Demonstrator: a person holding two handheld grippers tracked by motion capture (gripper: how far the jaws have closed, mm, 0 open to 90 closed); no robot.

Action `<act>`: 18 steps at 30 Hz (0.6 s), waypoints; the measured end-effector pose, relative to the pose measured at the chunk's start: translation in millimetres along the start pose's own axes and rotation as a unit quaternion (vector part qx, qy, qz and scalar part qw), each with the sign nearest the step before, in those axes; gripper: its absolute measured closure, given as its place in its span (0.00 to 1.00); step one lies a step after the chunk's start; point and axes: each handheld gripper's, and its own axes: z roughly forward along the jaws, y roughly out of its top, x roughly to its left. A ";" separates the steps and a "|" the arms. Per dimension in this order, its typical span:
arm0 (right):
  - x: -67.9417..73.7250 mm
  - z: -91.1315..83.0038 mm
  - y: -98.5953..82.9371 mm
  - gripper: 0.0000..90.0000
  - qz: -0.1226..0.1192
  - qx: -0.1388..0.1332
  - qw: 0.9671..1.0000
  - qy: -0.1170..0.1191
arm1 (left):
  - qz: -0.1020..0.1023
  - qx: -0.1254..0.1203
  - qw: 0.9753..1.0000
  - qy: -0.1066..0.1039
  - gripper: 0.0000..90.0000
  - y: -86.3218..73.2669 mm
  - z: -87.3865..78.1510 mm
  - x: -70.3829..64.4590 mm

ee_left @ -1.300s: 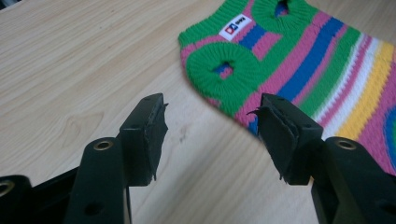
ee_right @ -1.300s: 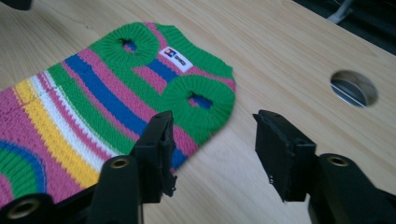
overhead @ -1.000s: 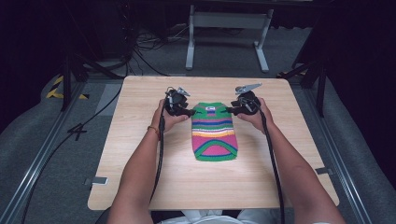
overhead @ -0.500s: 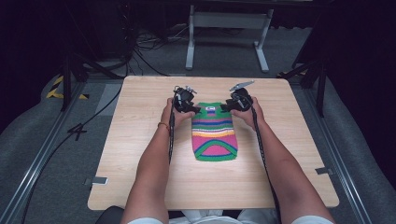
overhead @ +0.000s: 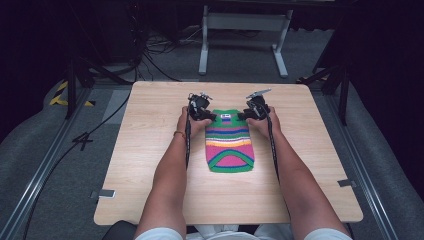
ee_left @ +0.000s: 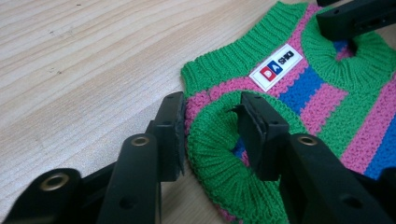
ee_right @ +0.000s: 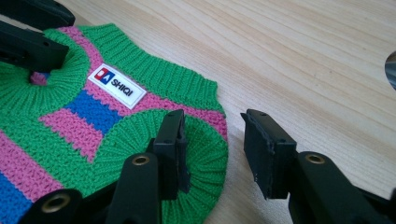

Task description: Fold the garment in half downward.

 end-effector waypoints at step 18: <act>7.2 -14.7 6.1 0.95 -0.002 -0.033 0.999 0.018 | 0.024 -0.036 0.998 0.041 0.93 12.9 -9.8 -9.9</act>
